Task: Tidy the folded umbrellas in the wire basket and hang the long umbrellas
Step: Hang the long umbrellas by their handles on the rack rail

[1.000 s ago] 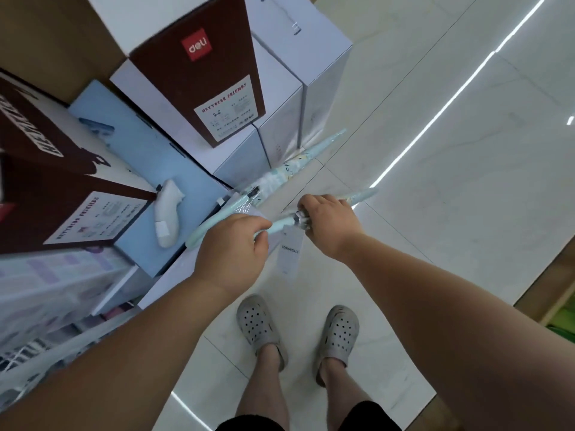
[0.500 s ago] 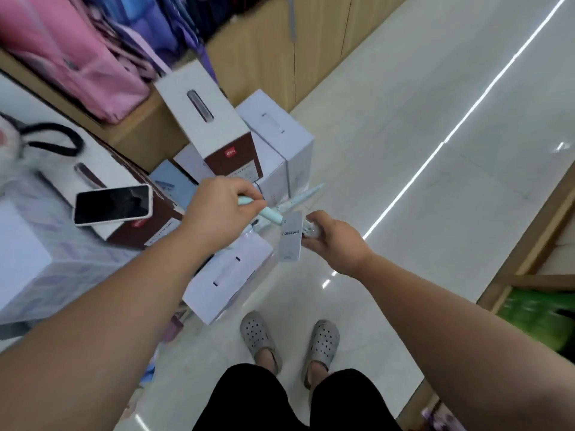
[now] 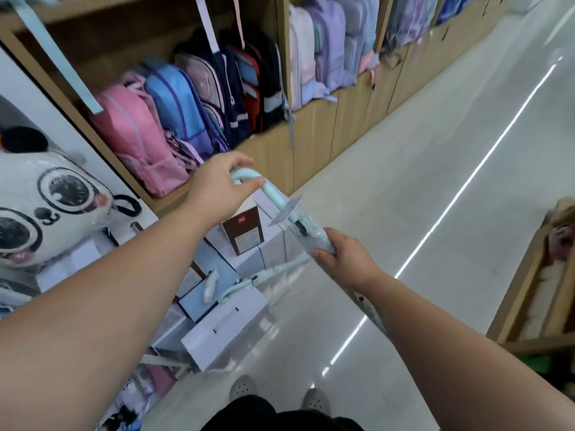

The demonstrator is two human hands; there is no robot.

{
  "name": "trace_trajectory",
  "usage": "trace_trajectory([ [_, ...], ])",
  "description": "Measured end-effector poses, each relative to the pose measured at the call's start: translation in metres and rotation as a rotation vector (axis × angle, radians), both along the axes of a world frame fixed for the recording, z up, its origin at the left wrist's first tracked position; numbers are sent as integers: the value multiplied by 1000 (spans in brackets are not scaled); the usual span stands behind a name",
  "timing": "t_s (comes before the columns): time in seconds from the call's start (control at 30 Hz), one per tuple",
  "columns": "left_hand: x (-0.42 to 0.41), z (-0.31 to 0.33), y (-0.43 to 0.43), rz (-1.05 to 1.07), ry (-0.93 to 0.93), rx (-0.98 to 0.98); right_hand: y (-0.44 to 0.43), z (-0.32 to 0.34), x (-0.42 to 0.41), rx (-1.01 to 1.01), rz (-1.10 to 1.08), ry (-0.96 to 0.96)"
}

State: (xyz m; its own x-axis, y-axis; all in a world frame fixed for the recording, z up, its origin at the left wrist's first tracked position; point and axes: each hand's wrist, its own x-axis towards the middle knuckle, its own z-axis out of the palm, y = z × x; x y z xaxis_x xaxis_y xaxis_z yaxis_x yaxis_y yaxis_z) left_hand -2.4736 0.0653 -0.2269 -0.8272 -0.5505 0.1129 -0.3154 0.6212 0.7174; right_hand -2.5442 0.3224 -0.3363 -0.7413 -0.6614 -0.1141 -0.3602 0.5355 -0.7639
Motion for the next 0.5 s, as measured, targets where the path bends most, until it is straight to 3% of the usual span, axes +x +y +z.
trace_trajectory([
  [0.1, 15, 15, 14, 174, 142, -111, -8, 25, -6, -50, -44, 0],
  [0.2, 42, 15, 32, 379, 275, -35, -25, 51, -10, -136, -92, -71],
  [0.33, 72, -2, 47, 288, 145, 256, -65, 86, -2, -282, -74, -170],
  [0.5, 97, 0, 53, 97, 65, 361, -115, 130, 27, -436, 37, -234],
])
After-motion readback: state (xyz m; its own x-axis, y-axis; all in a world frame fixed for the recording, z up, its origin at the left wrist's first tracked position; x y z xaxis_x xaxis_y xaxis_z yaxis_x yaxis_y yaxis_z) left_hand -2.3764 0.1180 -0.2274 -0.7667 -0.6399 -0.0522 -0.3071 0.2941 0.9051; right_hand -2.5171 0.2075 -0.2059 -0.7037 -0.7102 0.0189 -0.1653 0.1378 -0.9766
